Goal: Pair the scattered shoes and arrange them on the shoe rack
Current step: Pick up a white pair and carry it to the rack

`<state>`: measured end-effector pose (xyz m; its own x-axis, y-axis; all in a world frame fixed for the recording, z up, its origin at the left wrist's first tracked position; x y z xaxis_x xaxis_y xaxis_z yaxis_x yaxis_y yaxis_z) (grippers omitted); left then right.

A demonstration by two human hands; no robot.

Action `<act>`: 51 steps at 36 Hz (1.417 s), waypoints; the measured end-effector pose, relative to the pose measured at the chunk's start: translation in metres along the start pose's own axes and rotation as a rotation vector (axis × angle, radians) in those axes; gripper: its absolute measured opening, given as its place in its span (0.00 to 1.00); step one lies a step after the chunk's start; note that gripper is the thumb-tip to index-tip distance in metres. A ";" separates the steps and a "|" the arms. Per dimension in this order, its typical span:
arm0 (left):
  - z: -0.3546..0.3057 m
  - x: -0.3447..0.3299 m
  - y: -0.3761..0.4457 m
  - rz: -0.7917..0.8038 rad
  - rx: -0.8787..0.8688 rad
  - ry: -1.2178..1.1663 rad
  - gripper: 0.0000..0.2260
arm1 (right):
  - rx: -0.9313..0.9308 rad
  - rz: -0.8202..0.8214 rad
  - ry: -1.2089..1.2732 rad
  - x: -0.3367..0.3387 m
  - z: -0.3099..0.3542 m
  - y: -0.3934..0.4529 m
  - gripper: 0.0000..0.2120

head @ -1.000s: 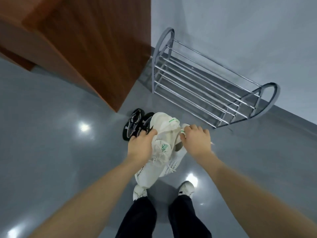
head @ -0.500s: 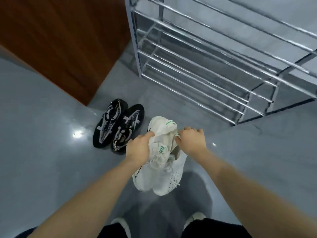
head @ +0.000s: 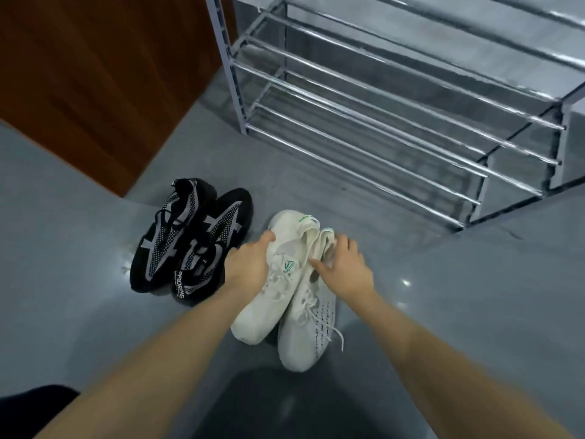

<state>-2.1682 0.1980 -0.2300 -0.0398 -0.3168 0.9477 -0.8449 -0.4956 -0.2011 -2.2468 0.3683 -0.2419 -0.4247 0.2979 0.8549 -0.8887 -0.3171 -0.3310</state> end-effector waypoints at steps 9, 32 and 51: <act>0.016 -0.018 -0.009 0.016 0.075 -0.062 0.22 | -0.018 0.205 0.198 -0.031 -0.012 -0.011 0.41; -0.001 -0.019 0.013 0.110 0.055 -0.258 0.27 | -0.100 -0.058 0.058 -0.011 -0.023 0.005 0.37; -0.027 0.084 -0.038 0.186 0.032 -0.069 0.21 | 0.012 -0.001 -0.143 0.071 0.055 -0.046 0.18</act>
<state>-2.1541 0.2122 -0.1362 -0.1556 -0.4596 0.8744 -0.8090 -0.4487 -0.3798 -2.2267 0.3539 -0.1441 -0.3940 0.1675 0.9037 -0.8868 -0.3278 -0.3258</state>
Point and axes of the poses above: each hand's wrist, its own y-axis towards the middle knuckle, its own x-axis out of the back of the hand, z = x × y, the point moved 7 cm from there along y, towards the middle knuckle, and after that the axes turned 8 degrees about -z, right-handed, at the moved point
